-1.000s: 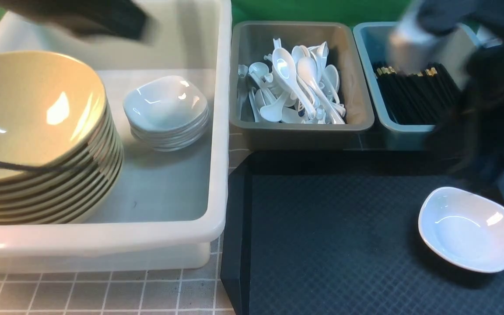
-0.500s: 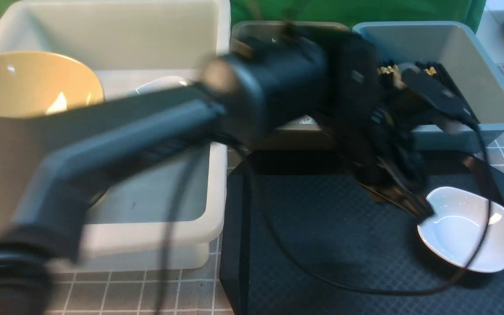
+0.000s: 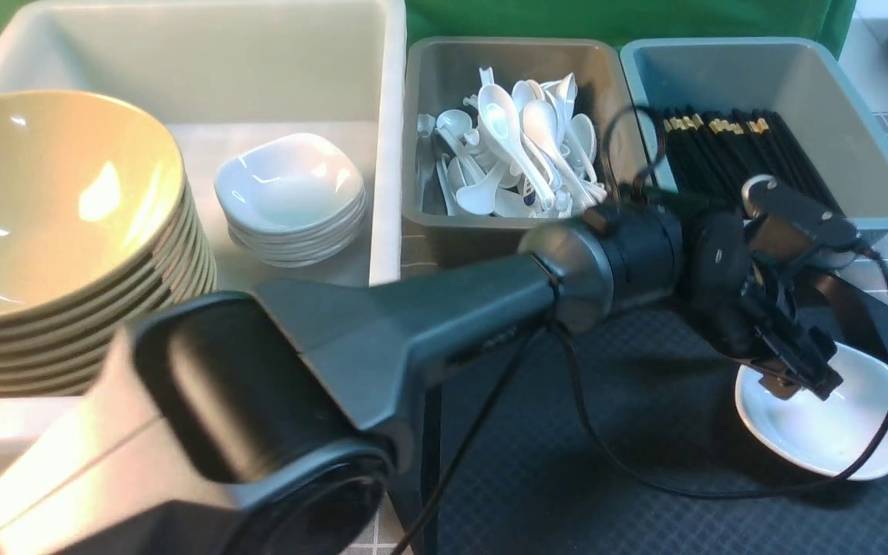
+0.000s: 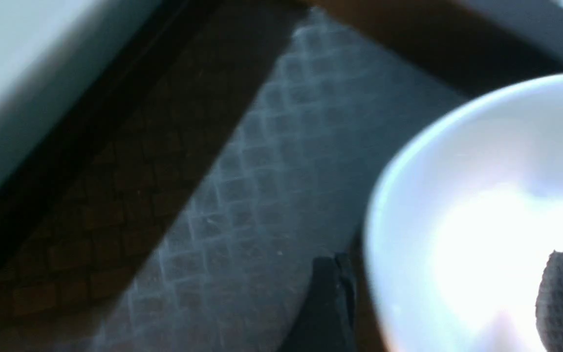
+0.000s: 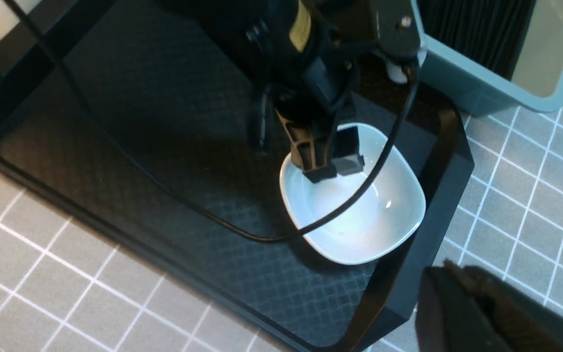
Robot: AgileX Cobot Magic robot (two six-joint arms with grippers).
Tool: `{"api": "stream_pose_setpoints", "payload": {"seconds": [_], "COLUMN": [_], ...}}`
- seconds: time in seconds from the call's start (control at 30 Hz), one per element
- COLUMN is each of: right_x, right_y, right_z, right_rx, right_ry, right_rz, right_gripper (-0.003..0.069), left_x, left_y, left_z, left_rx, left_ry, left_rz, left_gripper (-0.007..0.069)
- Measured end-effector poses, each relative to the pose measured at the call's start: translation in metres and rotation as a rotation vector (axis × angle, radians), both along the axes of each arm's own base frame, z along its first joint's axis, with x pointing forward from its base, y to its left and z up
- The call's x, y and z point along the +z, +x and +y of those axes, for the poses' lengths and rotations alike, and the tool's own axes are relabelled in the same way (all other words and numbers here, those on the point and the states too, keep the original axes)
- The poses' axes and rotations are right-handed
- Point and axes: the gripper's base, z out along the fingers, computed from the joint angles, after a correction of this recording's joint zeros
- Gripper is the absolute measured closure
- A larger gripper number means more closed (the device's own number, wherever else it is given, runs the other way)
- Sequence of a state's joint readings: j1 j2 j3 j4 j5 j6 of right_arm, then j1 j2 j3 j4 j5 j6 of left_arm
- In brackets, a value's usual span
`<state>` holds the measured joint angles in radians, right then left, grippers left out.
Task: On grey table put chopsticks spoon bowls plates into blue grey white boxes.
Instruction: 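Grasp the small white bowl on the black tray by its rim with the left gripper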
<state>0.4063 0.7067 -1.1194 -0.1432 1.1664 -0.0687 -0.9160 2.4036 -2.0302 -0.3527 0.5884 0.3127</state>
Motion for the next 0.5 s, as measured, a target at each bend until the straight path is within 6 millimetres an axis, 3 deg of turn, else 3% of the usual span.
{"api": "stream_pose_setpoints", "payload": {"seconds": [0.17,0.3,0.37,0.5], "right_x": [0.000,-0.002,-0.006,-0.016], "right_y": [0.000,0.000,0.002,0.004], "right_z": [0.000,0.000,0.001,0.002], "right_rx": [0.004,0.005,0.007,0.008], "right_ry": [-0.004,-0.007,-0.016,-0.030], "right_rz": [-0.001,0.004,0.019,0.051], "right_gripper": [0.0652,0.0652,0.0652,0.0652], "left_x": [-0.010,-0.014,-0.015,-0.004], "left_y": [0.001,0.000,-0.001,-0.001], "left_z": [-0.004,-0.004,-0.003,-0.004], "left_rx": [0.016,0.013,0.006,0.020], "left_ry": [-0.010,0.002,0.014,-0.021], "left_rz": [0.026,0.041,0.053,0.068], "left_gripper": [0.0156,0.0236,0.0384,0.0554]}}
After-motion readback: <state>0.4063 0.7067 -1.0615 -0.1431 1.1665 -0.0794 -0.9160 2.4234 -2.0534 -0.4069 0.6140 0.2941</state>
